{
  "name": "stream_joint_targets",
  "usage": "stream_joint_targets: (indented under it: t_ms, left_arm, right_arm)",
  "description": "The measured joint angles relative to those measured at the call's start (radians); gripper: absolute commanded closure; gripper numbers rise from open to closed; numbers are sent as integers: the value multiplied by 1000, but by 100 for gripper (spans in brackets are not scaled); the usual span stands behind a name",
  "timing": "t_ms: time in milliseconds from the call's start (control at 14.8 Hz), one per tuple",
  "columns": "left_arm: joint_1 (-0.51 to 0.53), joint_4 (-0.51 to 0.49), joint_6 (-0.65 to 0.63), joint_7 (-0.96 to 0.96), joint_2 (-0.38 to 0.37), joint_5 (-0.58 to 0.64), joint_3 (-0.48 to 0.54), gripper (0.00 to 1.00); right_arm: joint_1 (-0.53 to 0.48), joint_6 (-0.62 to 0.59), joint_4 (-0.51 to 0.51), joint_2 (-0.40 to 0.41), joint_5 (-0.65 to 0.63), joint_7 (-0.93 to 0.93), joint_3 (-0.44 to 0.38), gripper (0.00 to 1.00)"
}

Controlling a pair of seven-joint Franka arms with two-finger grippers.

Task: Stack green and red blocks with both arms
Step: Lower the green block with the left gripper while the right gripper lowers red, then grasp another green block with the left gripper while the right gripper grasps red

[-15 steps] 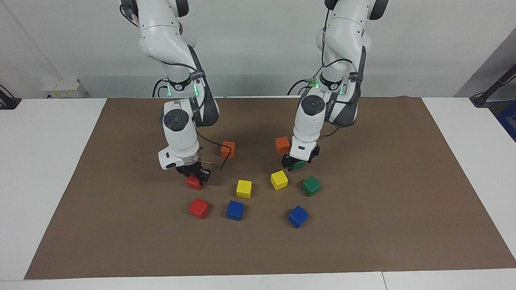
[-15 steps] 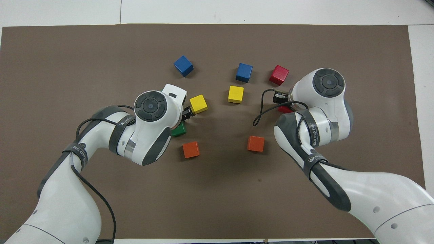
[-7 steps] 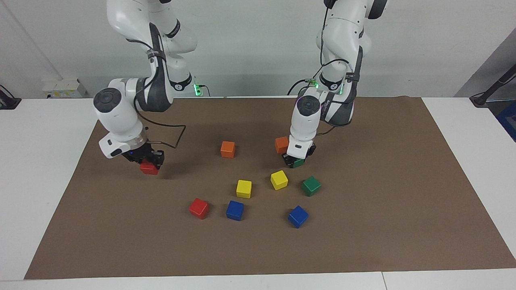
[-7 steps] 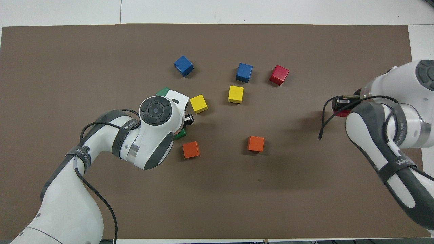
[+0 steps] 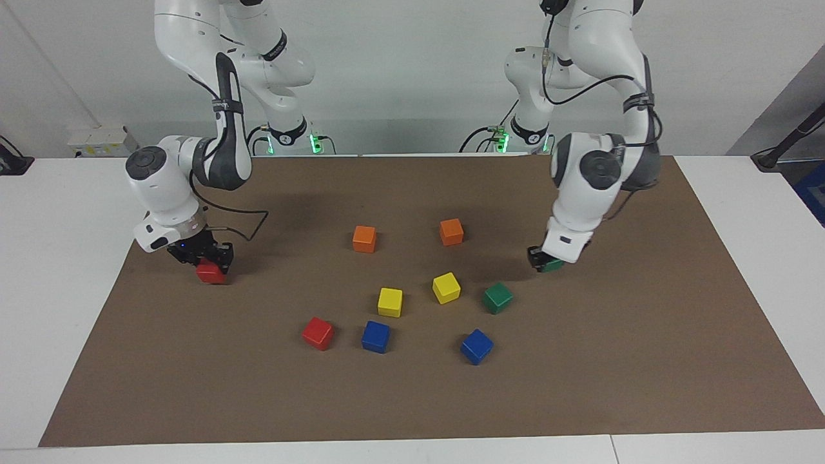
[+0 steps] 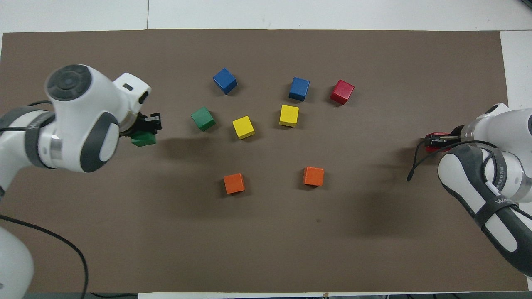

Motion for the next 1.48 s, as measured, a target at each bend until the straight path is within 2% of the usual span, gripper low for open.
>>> stream_joint_targets:
  t_ms: [202, 270, 337, 607, 674, 809, 876, 1079, 1213, 1348, 1483]
  left_arm:
    - [160, -5, 52, 284, 11, 0, 2, 100]
    - [179, -12, 73, 316, 22, 0, 1, 100]
    - [183, -18, 88, 328, 36, 0, 0, 100]
    - [184, -74, 153, 364, 65, 0, -12, 100]
    - [189, -94, 180, 369, 65, -1, -11, 84]
    - [195, -117, 216, 377, 65, -3, -12, 25]
    - [196, -121, 224, 377, 65, -3, -12, 0]
    - [195, -120, 231, 378, 64, -4, -13, 0]
    - [192, -70, 201, 372, 62, -23, -19, 0]
    - [157, 87, 48, 278, 68, -95, -23, 0]
    - [66, 267, -63, 25, 96, -112, -25, 0]
  right_arm:
    - [-13, 22, 0, 19, 0, -9, 0, 100]
    - [-14, 23, 0, 22, 0, -9, 0, 33]
    - [-14, 23, 0, 22, 0, -9, 0, 0]
    - [-14, 19, 10, 22, 0, -9, 1, 0]
    - [-12, 2, 22, 22, -1, -10, 2, 0]
    - [-3, -96, 89, 21, -8, -11, 7, 0]
    - [14, -163, 146, 22, -14, -4, 8, 0]
    - [121, -339, 343, 47, -48, 177, 12, 0]
    - [200, -395, 446, 88, -50, 329, 17, 0]
    - [251, -400, 525, 149, -47, 450, 19, 0]
    - [278, -400, 605, 229, -39, 536, 20, 0]
